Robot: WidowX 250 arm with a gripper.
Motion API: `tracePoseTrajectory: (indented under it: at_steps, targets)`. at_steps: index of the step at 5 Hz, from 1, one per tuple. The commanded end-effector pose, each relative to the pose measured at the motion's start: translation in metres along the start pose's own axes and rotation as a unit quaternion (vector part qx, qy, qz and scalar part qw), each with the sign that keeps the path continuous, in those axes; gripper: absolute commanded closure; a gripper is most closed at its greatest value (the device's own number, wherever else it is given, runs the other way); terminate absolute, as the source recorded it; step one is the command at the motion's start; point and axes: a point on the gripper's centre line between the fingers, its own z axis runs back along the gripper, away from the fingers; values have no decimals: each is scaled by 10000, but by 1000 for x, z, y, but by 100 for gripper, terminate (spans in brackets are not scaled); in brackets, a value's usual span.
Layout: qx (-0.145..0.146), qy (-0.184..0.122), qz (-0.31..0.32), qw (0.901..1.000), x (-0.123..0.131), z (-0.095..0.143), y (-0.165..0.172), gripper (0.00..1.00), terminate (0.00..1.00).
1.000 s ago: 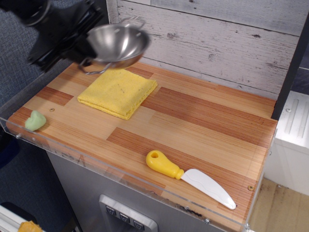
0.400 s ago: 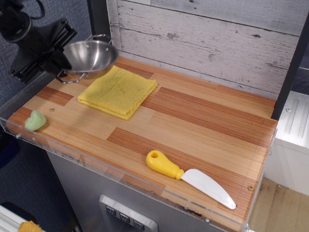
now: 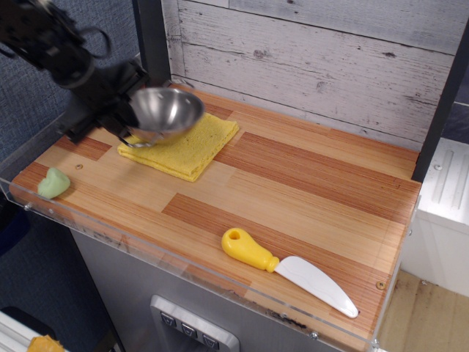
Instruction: Put the bowl onto the cloth.
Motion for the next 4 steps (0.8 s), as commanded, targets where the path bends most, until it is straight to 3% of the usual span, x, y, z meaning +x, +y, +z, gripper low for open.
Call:
tracePoseTrajectory:
  at_steps: [1,2,4]
  targets:
    - [-93,-173,-64,9998,-2,-6,-12,100,0]
    - [15,-105,51,9999,-4,-6,-12,0,0]
    - [84,-78,256,9996,-6,5,-13,0,0]
